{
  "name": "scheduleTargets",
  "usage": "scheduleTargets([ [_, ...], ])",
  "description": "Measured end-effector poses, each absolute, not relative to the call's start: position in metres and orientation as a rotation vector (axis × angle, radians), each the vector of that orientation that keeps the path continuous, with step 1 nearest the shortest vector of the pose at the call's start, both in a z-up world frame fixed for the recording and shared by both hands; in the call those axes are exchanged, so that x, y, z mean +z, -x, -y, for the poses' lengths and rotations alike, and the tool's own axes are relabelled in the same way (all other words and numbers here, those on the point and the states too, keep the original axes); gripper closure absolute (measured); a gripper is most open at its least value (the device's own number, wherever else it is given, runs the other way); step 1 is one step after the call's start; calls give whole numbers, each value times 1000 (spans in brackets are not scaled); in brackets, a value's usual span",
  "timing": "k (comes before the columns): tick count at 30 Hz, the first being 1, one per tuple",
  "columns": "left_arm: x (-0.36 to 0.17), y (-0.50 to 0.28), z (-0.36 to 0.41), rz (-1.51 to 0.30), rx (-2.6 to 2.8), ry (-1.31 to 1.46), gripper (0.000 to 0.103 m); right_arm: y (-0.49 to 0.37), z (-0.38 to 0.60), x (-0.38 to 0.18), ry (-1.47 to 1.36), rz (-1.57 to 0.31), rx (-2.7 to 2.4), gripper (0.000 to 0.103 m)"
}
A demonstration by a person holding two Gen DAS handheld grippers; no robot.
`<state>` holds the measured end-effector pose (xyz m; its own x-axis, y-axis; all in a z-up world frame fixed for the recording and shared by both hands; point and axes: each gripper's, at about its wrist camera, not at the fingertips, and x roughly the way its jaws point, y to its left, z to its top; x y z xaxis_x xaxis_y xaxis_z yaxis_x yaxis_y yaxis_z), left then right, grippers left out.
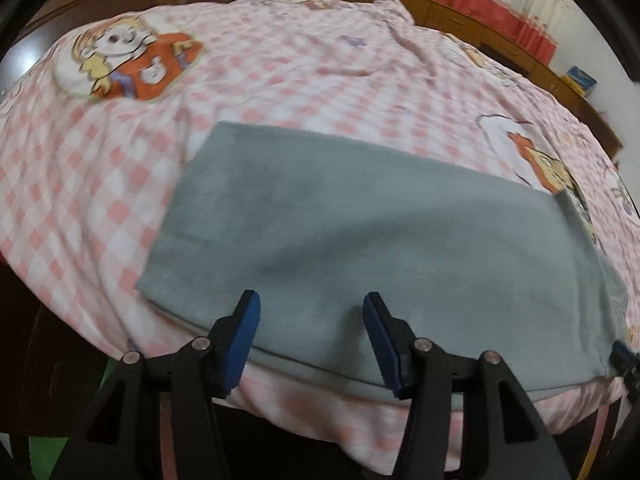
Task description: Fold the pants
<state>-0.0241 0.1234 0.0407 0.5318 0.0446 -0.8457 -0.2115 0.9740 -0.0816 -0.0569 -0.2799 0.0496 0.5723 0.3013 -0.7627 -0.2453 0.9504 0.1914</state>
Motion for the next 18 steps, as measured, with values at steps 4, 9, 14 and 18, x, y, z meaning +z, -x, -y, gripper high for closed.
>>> scheduleTargets([
  [4, 46, 18, -84, -1008, 62, 157, 46, 67, 345, 56, -209, -908, 216, 68],
  [9, 50, 0, -14, -1025, -55, 60, 44, 72, 399, 56, -367, -938, 123, 68],
  [14, 54, -6, 65, -1036, -240, -1, 44, 66, 408, 47, -400, -986, 140, 68],
  [18, 55, -1, 127, -1046, -401, -63, 44, 64, 412, 32, -432, -1024, 109, 68],
])
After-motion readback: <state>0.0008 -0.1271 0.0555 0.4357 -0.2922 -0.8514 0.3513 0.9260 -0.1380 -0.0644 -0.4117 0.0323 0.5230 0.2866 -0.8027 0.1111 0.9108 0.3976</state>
